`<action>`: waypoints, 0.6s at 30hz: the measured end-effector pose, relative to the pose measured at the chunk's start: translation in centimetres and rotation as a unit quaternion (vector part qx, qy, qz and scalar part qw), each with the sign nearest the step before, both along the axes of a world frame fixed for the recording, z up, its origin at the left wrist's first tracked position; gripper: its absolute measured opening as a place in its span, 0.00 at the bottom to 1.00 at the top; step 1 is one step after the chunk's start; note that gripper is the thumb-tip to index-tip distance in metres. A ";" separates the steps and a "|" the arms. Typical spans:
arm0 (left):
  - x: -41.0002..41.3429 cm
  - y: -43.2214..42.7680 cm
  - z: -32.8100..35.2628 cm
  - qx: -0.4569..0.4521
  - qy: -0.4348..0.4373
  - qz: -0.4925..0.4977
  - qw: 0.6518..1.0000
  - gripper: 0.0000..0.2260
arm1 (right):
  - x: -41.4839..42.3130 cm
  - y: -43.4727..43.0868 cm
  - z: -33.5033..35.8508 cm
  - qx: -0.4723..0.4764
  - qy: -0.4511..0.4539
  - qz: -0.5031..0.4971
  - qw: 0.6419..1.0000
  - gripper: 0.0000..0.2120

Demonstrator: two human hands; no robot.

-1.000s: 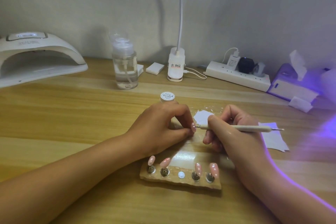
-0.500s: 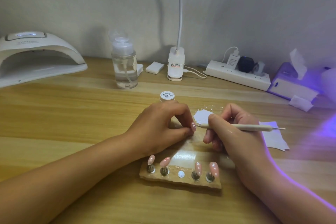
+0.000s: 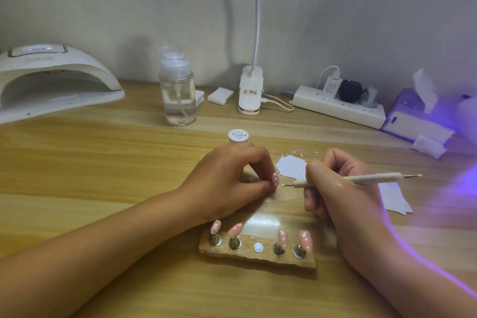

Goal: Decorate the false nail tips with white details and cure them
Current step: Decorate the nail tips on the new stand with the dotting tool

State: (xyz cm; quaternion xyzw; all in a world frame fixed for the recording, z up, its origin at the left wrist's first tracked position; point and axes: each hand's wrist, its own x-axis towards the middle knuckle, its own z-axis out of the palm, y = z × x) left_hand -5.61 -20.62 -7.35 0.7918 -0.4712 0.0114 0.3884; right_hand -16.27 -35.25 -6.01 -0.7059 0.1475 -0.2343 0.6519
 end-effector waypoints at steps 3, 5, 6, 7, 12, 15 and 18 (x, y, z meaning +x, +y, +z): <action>0.0 0.0 0.0 0.001 -0.003 -0.002 1.000 0.06 | 0.1 0.0 -0.1 -0.021 0.019 0.007 1.000 0.09; 0.0 0.0 0.0 0.001 -0.005 -0.003 1.000 0.06 | 0.2 -0.1 -0.3 -0.031 0.029 0.005 0.999 0.08; 0.0 0.0 0.0 0.001 -0.006 -0.003 1.000 0.06 | 0.2 -0.1 -0.4 -0.038 0.034 0.005 0.999 0.07; 0.0 0.0 0.0 0.001 -0.006 -0.003 1.000 0.07 | 0.2 -0.1 -0.4 -0.047 0.039 0.007 0.998 0.07; 0.1 0.0 0.0 0.002 -0.004 -0.002 1.000 0.07 | 0.3 -0.3 -0.6 -0.053 0.038 0.012 0.998 0.07; 0.1 0.0 0.0 -0.001 -0.004 -0.003 1.000 0.07 | 0.4 -0.3 -0.6 -0.043 0.035 0.017 0.998 0.07; 0.1 0.0 0.0 -0.002 -0.003 -0.005 1.000 0.07 | 0.4 -0.3 -0.6 -0.042 0.034 0.019 0.998 0.06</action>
